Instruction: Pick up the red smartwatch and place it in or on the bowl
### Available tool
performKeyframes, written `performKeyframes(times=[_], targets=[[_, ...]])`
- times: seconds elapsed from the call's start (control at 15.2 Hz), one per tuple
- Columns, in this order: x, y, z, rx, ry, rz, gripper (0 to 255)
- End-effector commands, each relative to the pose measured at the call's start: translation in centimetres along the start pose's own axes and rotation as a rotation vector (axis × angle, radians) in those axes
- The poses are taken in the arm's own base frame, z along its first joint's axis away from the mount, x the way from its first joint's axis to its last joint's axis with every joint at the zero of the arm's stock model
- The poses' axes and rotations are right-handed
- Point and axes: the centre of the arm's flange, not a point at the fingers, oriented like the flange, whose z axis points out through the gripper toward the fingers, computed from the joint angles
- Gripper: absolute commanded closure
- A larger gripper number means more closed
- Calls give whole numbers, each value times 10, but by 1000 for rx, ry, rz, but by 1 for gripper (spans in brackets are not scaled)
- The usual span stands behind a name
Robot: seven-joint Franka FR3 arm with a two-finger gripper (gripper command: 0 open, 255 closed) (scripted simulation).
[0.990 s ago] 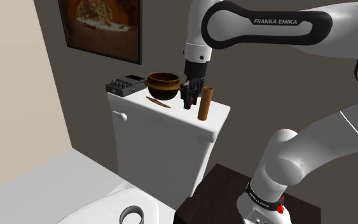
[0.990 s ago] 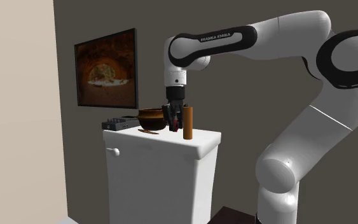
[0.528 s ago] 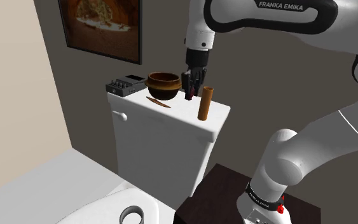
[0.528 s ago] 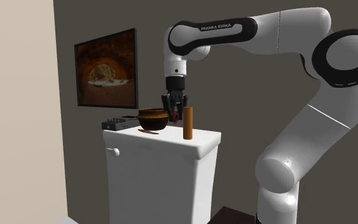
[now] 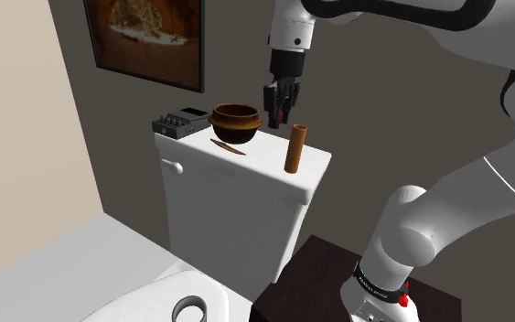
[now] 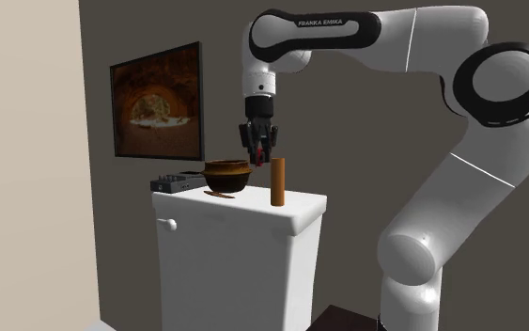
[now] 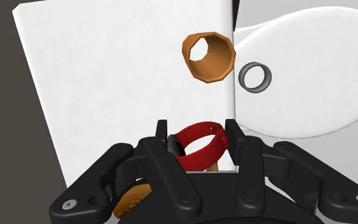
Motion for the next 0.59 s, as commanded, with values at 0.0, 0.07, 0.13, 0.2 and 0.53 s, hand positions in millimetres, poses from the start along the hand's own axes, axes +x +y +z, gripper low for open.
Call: performKeyframes(times=[0.0,0.07,0.13,0.2,0.53], targets=[[0,0,-11,0,0,0,255],[0,0,-16,0,0,0,255],[0,0,-21,0,0,0,255],[0,0,-27,0,0,0,255],[-1,0,-53,0,0,0,255]])
